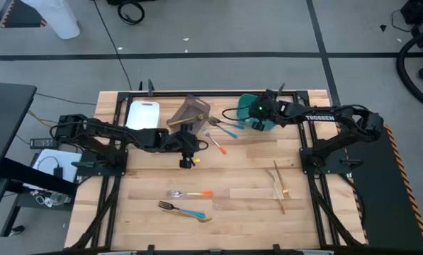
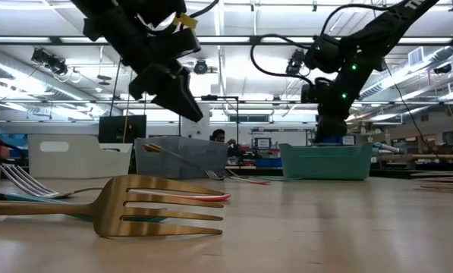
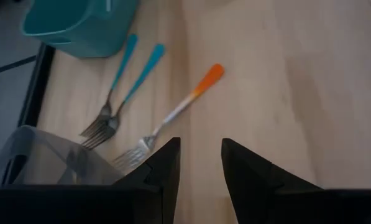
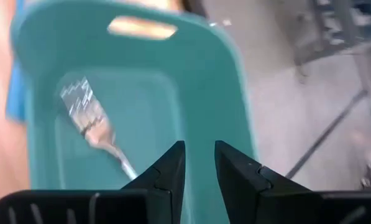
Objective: Sort silverware by color (type)
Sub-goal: Put the top orange fork into the green bin
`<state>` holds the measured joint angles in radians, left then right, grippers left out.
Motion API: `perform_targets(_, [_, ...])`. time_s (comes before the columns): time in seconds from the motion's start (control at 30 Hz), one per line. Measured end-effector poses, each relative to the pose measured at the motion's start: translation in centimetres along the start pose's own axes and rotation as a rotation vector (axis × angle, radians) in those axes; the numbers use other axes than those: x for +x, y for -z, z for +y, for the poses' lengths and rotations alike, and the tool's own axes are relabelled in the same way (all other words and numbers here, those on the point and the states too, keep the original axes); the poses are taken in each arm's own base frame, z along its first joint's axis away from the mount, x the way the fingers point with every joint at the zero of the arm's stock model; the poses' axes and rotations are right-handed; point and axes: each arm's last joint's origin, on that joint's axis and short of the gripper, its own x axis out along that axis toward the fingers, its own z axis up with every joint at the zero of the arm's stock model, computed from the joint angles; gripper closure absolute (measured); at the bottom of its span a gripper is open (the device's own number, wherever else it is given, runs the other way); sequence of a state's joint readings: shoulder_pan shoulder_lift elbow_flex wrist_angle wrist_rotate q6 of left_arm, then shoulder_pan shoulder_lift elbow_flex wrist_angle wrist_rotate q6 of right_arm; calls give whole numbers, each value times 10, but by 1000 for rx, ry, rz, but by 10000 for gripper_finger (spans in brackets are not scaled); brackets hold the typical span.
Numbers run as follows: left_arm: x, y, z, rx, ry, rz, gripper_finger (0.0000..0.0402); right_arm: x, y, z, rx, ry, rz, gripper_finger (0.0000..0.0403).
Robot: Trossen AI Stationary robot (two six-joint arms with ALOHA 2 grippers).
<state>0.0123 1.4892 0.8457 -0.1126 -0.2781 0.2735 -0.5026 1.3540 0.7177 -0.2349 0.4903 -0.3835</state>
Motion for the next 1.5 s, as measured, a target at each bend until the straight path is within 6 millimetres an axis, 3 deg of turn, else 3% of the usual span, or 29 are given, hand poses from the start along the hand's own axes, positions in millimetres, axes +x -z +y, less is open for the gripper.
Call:
perform_targets(0.5, [13, 2, 32, -113, 41, 74, 276, -34, -26, 45, 97, 66, -183, 307])
perform_targets(0.7, [31, 7, 32, -87, 74, 169, 276, -47, -32, 64, 176, -113, -273, 308])
perform_targets(0.9, [45, 0, 33, -44, 88, 205, 276, -58, -36, 79, 289, -303, -313, 308])
perform_targets(1.1, [53, -1, 38, -8, 92, 234, 276, -67, -36, 91, 335, -378, -317, 308])
perform_targets(1.33, [57, -1, 51, 34, 89, 187, 276, -79, -36, 103, 372, -433, -329, 308])
perform_targets(1.5, [60, -10, 53, 155, 77, 77, 276, -87, -34, 112, 380, -469, -343, 308])
